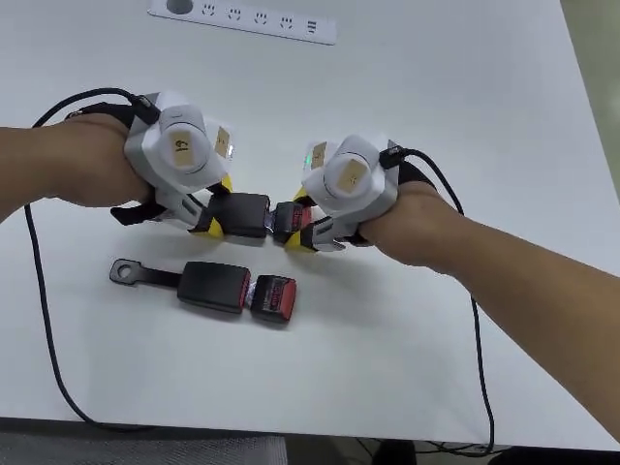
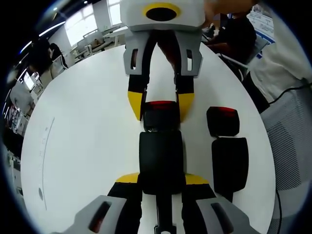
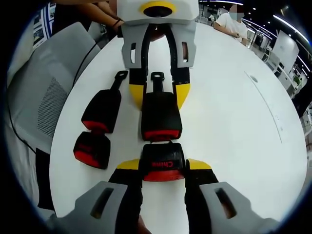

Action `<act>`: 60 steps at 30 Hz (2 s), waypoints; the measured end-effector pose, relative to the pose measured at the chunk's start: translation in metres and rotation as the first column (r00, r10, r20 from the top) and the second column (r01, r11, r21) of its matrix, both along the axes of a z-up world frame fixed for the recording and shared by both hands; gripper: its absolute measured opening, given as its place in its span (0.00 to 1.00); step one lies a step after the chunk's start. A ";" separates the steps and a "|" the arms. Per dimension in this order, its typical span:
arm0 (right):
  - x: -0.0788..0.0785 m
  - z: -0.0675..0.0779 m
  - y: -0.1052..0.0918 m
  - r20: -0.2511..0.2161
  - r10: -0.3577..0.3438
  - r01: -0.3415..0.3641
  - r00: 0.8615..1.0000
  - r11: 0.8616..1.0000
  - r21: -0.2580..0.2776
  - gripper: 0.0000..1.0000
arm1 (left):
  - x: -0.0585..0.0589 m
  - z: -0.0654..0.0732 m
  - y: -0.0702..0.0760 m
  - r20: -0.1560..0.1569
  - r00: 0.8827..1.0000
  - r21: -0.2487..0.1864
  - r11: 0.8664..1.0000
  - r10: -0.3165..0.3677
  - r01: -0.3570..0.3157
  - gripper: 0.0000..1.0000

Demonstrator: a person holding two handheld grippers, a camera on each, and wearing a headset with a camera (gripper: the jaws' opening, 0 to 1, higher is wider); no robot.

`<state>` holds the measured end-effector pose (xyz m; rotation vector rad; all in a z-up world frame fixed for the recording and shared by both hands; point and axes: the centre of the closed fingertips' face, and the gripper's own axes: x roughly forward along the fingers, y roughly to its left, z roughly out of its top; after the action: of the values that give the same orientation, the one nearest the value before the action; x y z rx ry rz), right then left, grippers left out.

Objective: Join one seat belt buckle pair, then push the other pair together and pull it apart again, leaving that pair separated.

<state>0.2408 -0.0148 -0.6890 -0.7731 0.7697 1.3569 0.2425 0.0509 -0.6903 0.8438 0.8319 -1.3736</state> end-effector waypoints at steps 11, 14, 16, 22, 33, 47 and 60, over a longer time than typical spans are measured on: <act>-0.001 0.000 -0.002 -0.004 0.000 0.000 1.000 1.000 0.000 0.31 | 0.000 -0.001 0.000 -0.003 1.000 -0.001 1.000 0.004 -0.004 0.31; -0.002 0.000 -0.007 -0.007 0.003 -0.003 1.000 1.000 -0.003 0.31 | 0.001 -0.001 0.001 -0.004 1.000 0.006 1.000 0.001 -0.001 0.31; -0.002 0.001 -0.012 -0.007 0.006 -0.006 1.000 1.000 -0.004 0.31 | 0.000 -0.001 0.000 0.001 1.000 0.007 1.000 -0.002 0.002 0.31; -0.004 0.002 -0.018 -0.007 0.014 -0.014 1.000 1.000 -0.005 0.31 | 0.000 -0.002 0.000 -0.004 1.000 0.007 1.000 0.000 0.001 0.31; -0.006 -0.001 -0.044 -0.016 -0.006 0.006 1.000 1.000 -0.020 0.32 | 0.000 -0.002 0.000 -0.001 1.000 0.025 1.000 -0.005 0.005 0.31; -0.008 -0.003 -0.100 -0.024 -0.033 0.031 0.999 0.998 -0.054 0.33 | 0.000 -0.002 0.000 -0.005 1.000 0.032 0.999 -0.002 0.002 0.32; -0.013 -0.006 -0.137 -0.043 -0.075 0.071 0.996 0.994 -0.081 0.33 | 0.001 -0.003 0.001 -0.010 1.000 0.036 0.999 0.013 -0.013 0.32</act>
<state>0.2276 -0.1514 -0.6950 -0.7708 0.8843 1.2888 0.2438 0.0518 -0.6931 0.8589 0.8708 -1.3561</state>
